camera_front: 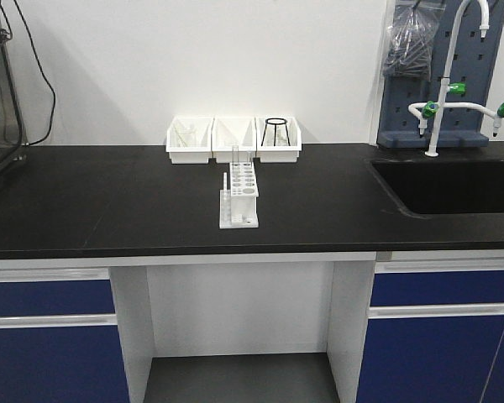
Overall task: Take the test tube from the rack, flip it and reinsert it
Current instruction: 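Drive the base toward the white test-tube rack on the bench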
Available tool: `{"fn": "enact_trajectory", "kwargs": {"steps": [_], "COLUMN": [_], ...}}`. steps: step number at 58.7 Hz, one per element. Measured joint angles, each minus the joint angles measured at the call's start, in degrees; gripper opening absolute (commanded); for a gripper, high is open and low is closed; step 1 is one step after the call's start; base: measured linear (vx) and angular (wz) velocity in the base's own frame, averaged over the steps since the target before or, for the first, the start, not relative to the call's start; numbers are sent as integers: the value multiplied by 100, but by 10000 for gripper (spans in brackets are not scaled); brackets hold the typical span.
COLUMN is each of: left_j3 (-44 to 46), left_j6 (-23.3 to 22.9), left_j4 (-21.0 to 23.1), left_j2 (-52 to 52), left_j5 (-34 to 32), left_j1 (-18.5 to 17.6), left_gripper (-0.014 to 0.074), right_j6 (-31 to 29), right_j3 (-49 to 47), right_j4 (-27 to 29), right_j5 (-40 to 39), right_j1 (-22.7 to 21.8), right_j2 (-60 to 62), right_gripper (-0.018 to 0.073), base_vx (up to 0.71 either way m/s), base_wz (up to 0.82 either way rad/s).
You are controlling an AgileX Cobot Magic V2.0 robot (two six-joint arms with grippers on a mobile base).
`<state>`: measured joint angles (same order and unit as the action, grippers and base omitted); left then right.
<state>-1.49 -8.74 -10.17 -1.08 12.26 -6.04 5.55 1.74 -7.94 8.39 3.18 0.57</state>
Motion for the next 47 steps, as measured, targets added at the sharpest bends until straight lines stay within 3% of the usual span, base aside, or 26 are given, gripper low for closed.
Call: {"fn": "enact_trajectory", "kwargs": {"steps": [47], "left_j3": [0], "left_j6": [0], "left_j4": [0], "left_j2": [0], "left_j5": [0], "left_j1": [0], "left_gripper": [-6], "right_j6": [0], "right_j3": [0], "right_j4": [0], "right_j5": [0], "right_j1": [0], "right_j2": [0], "right_gripper": [-11], "base_vx": [0], "base_wz": [0]}}
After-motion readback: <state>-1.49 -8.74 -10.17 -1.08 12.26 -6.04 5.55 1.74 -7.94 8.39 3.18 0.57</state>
